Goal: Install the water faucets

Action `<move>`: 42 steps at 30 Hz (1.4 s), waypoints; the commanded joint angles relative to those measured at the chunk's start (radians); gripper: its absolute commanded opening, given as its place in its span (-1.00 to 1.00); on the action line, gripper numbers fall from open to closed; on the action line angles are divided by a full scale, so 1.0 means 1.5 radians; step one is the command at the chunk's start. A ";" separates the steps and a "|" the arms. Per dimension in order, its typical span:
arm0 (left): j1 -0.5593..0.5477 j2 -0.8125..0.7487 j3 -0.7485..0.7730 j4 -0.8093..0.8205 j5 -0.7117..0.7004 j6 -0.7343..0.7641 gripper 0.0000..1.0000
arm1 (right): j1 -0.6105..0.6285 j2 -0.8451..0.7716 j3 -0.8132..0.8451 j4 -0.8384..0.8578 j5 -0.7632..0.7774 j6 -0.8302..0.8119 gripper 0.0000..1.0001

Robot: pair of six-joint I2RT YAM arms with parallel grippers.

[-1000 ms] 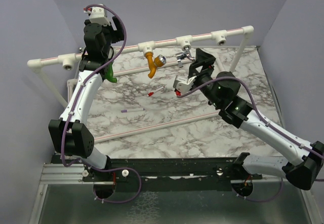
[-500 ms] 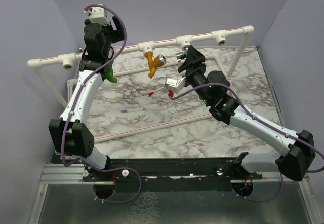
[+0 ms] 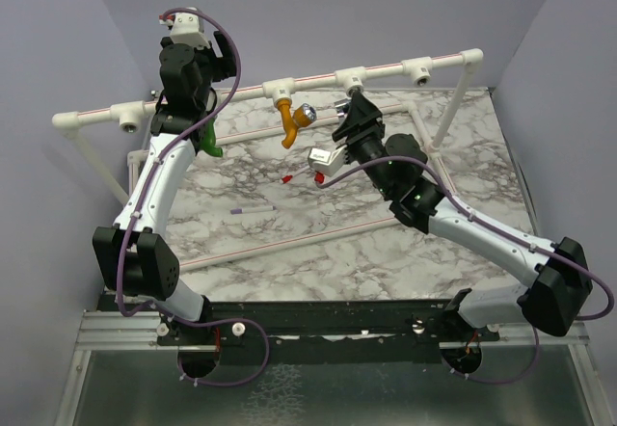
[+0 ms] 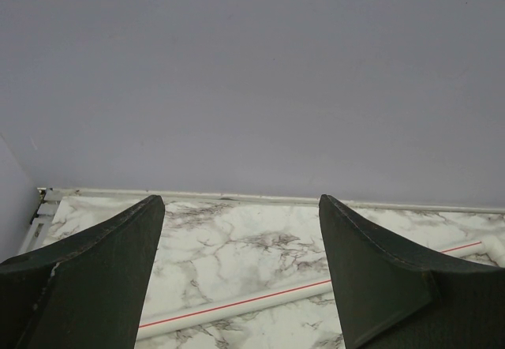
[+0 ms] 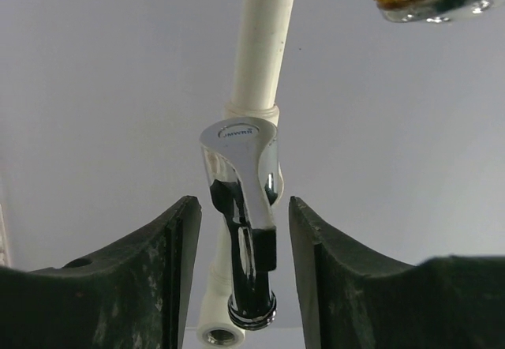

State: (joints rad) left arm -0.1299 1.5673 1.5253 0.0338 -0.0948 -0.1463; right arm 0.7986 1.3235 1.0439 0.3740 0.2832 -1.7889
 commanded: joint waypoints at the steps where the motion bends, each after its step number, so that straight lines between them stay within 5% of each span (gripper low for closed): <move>1: 0.005 0.071 -0.067 -0.191 0.006 0.004 0.61 | 0.004 0.015 0.014 0.032 0.028 -0.002 -0.03; 7: 0.005 0.070 -0.066 -0.191 0.009 0.003 0.61 | 0.004 0.025 0.024 0.038 0.042 0.029 -0.42; 12: 0.005 0.070 -0.067 -0.190 0.008 0.003 0.61 | 0.004 0.029 0.026 0.047 0.054 0.077 -0.97; 26: 0.006 0.072 -0.066 -0.191 0.007 0.004 0.61 | 0.004 0.018 -0.002 0.178 0.064 0.546 -0.99; 42: 0.005 0.071 -0.065 -0.192 0.009 0.002 0.61 | 0.004 0.027 -0.046 0.243 0.210 1.090 -0.99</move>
State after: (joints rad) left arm -0.1303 1.5669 1.5269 0.0254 -0.0944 -0.1501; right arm 0.8040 1.3487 1.0084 0.7223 0.4679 -0.4637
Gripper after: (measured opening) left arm 0.805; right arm 0.263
